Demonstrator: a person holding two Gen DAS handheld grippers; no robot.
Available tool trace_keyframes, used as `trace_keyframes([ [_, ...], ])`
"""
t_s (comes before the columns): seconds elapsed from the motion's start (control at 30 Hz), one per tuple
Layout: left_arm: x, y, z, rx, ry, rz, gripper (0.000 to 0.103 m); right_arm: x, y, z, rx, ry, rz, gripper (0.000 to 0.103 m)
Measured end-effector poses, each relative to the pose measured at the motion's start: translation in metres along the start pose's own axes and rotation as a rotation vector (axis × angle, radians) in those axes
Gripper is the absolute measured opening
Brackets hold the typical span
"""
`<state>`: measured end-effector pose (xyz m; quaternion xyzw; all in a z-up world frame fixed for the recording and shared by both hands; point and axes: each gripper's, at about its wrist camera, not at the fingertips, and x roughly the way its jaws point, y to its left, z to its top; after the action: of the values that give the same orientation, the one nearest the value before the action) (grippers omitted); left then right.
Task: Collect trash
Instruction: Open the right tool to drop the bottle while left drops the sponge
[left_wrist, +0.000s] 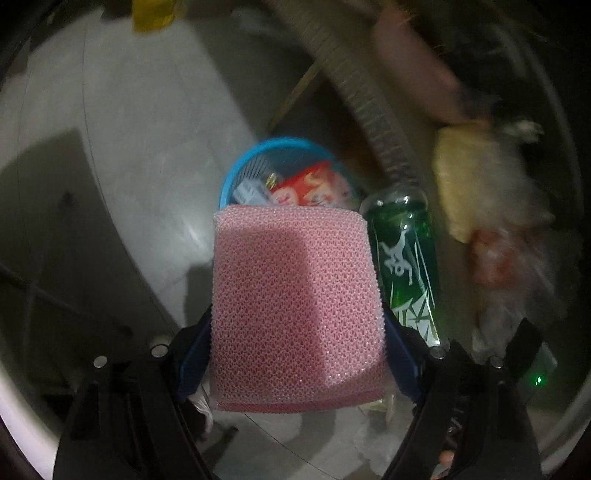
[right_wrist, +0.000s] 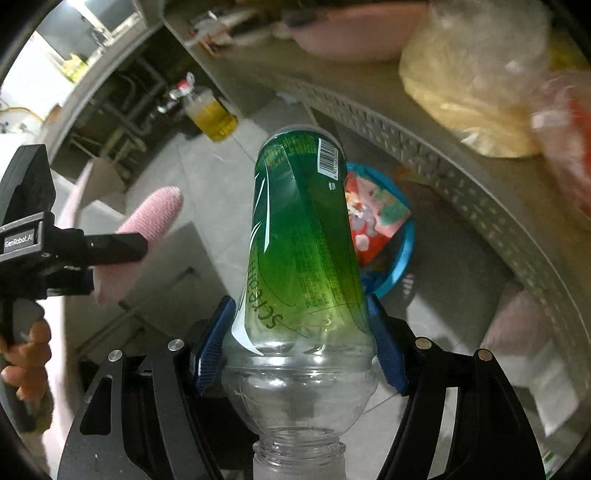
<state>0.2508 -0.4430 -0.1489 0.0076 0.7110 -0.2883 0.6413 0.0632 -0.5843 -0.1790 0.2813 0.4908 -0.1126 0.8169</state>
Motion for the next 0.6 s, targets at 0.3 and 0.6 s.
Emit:
trace_keyframes([
  [0.3,0.062,-0.005,0.058,-0.103,0.029,0.034,0.094,0.085,-0.011,0.064,-0.086,0.043,-0.122,0.07],
  [0.6,0.065,0.011,0.061,-0.181,0.055,-0.039,0.095,0.081,-0.023,0.054,-0.059,-0.039,-0.209,0.073],
])
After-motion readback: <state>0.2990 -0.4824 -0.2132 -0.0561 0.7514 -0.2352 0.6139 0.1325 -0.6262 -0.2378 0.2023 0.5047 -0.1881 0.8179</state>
